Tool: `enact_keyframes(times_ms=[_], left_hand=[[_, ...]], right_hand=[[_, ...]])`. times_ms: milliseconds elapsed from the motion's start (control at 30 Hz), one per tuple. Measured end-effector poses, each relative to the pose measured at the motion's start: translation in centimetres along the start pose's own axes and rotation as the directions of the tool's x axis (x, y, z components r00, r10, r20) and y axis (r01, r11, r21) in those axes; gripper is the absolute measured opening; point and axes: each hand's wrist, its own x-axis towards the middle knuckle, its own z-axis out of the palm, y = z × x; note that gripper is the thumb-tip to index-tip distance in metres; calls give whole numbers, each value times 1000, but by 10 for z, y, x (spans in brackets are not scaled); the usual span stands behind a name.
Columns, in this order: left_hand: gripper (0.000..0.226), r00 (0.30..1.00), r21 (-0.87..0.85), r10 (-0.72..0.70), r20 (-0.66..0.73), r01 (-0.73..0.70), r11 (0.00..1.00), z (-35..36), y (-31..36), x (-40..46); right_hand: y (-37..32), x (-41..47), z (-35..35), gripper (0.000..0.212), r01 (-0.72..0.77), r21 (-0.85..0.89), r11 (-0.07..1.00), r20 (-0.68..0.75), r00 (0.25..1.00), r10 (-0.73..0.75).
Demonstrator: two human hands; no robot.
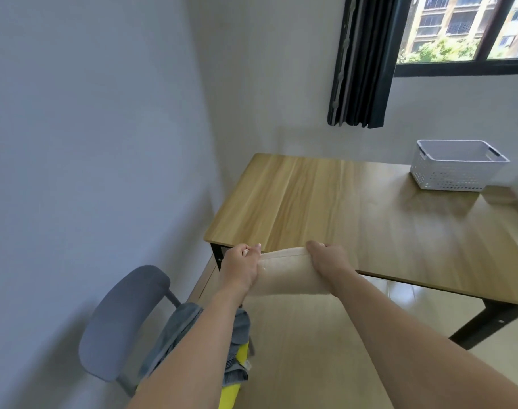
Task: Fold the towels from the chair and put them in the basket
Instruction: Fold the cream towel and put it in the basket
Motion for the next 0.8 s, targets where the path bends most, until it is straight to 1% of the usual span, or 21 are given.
enact_keyframes(times_ms=[167,233,333,400,533,633,700,800], left_hand=[[39,997,-10,46,-57,-46,999,76,56,-8],[38,994,-15,67,-86,-68,998,113,82,-13],[38,995,1,65,-79,-65,998,166,110,-25],[37,996,20,64,-66,-63,998,194,125,-30],[37,996,28,49,-73,-47,999,250,155,-18],[35,997,57,37,-72,-33,998,294,176,-2],[35,997,64,36,-62,-32,997,331,194,0],[36,997,80,54,-51,-50,996,387,222,-3]], right_hand=[[-14,46,-89,24,131,3,991,12,991,-131],[-13,65,-130,24,146,-17,989,19,989,-145],[-2,89,-187,27,129,-60,990,36,991,-127],[1,103,-216,29,113,-110,987,19,994,-112],[0,143,-268,24,139,-171,975,14,990,-139],[5,175,-304,31,158,-149,976,-22,986,-163],[10,197,-337,36,142,-129,981,-37,988,-148],[15,231,-392,27,101,-113,988,-18,994,-104]])
